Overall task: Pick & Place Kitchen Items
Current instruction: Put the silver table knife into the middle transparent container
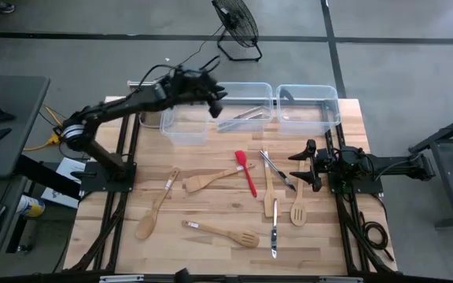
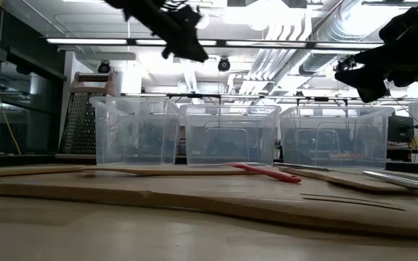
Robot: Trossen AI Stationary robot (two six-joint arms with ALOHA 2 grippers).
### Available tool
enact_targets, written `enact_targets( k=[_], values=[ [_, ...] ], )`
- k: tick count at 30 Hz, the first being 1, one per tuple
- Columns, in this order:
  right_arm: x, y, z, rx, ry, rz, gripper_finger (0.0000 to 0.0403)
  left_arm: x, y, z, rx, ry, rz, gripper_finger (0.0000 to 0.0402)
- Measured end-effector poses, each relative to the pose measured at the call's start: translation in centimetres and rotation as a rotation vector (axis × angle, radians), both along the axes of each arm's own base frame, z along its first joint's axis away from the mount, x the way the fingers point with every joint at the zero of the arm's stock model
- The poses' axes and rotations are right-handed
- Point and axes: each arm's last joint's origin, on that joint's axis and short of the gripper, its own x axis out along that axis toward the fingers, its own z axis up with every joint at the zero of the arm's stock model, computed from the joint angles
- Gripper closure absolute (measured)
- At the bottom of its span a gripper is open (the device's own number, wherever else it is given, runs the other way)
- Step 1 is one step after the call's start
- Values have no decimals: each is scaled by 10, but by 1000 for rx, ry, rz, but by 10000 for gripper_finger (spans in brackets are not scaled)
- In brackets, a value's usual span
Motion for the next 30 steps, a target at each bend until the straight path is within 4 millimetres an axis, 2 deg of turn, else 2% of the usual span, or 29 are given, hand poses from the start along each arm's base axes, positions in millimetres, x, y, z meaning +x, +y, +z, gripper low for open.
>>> enact_targets(
  k=[7,11,15,19,25,30],
  values=[
    [0,0,0,0,0,1,128,-55,-37,-10,63,-115,-13,300],
    [0,0,0,0,0,1,128,-82,-52,-33,62,-106,2,300],
    [0,0,0,0,0,0,128,-105,-64,-52,60,-189,15,300],
    [0,0,0,0,-1,1,128,-119,-72,-78,2,-310,28,300],
    [0,0,0,0,0,0,128,-133,-83,-120,0,-422,-67,300],
    [0,0,0,0,0,1,128,-139,-92,-139,-1,-489,-118,300]
  ],
)
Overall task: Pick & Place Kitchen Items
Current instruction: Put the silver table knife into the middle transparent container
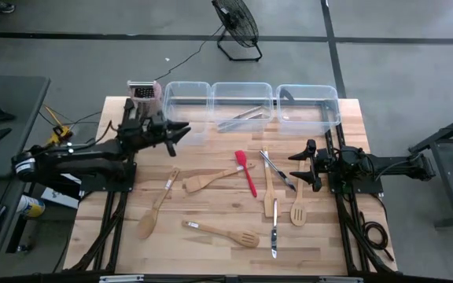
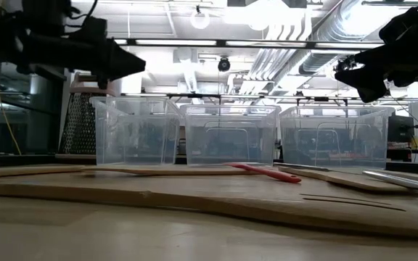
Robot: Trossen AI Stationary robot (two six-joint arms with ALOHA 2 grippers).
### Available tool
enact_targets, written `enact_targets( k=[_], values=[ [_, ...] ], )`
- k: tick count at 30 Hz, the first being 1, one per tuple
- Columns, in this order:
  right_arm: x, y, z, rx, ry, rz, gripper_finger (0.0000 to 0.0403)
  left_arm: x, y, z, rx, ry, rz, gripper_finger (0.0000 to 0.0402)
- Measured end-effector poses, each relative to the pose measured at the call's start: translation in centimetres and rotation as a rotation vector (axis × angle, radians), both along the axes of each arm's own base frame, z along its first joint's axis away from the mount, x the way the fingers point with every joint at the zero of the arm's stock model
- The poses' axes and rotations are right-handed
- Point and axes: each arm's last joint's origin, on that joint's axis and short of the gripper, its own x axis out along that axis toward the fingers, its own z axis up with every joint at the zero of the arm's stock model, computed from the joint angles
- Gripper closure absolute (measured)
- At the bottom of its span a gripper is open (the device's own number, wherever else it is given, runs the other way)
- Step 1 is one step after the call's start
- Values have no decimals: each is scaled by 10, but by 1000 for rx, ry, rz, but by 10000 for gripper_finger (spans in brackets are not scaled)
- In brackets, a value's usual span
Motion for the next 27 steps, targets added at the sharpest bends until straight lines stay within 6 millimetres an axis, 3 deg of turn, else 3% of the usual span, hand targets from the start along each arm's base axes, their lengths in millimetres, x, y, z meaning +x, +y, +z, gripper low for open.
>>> enact_targets(
  k=[7,21,27],
  values=[
    [0,0,0,0,0,0,128,-13,-9,-4,-18,-31,-13,300],
    [0,0,0,0,0,0,128,-39,-20,-9,-44,76,25,300],
    [0,0,0,0,0,0,128,-43,-22,-30,-62,72,27,300]
  ],
)
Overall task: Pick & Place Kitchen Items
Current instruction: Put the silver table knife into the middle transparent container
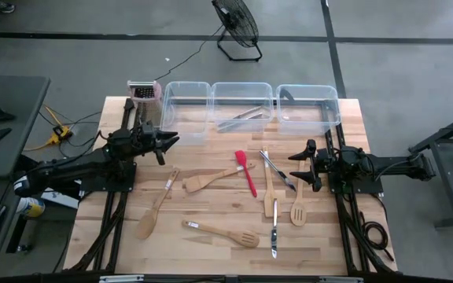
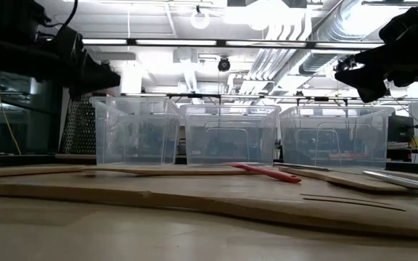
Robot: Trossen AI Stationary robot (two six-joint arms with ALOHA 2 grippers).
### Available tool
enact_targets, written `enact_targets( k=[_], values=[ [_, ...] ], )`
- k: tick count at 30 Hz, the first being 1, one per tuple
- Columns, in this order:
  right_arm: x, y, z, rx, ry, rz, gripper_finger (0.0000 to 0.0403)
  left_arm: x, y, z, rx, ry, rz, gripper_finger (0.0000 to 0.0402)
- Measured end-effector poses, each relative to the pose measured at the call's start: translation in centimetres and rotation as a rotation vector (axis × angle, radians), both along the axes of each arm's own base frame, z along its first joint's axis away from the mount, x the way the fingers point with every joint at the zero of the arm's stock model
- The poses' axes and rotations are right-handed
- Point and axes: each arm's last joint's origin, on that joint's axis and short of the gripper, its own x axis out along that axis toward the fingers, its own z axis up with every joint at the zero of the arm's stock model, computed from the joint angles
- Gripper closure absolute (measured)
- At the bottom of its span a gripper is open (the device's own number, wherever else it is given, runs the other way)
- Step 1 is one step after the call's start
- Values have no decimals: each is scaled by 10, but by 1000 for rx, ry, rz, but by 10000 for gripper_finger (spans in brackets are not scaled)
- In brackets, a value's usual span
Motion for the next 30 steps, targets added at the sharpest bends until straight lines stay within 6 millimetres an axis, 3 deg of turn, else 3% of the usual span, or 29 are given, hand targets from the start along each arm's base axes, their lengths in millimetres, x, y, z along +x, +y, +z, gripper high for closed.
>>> enact_targets(
  k=[10,19,30],
  values=[
    [0,0,0,0,0,0,128,-2,-2,-1,-15,-27,-35,300],
    [0,0,0,0,0,0,128,-7,-5,-13,-43,-31,-46,300],
    [0,0,0,0,0,1,128,-13,-8,-19,1,43,-47,300]
  ],
)
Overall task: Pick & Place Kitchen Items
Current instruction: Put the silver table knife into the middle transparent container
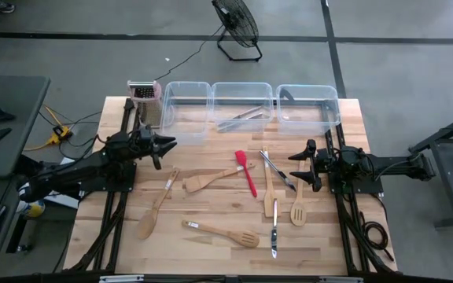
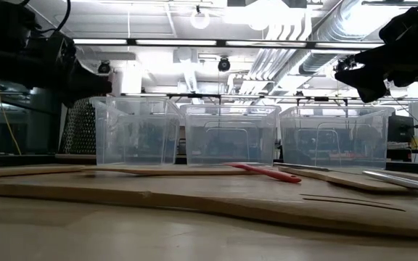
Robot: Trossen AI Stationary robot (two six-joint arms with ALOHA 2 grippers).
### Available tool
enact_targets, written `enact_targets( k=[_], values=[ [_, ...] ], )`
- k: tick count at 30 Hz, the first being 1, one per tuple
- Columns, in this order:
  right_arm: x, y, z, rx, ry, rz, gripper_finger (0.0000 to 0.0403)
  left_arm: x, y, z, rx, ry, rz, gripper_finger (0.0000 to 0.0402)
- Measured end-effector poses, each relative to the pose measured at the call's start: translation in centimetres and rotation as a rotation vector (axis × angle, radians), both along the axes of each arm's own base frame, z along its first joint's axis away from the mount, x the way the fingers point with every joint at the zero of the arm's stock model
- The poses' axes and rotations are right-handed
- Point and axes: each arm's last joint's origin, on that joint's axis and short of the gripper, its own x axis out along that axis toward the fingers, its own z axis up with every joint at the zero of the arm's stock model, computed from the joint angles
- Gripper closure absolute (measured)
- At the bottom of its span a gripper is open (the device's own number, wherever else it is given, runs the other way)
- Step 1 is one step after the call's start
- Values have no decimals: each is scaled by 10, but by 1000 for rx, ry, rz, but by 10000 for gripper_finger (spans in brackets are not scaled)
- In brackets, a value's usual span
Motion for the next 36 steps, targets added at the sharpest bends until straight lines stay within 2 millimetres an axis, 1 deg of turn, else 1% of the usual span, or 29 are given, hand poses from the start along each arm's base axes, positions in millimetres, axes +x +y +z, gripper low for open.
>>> enact_targets(
  k=[7,16,36],
  values=[
    [0,0,0,0,0,0,128,-8,-3,-2,8,7,15,300],
    [0,0,0,0,0,0,128,-9,-2,3,13,-2,78,300],
    [0,0,0,0,0,0,128,-10,-2,4,14,-5,81,300]
  ],
)
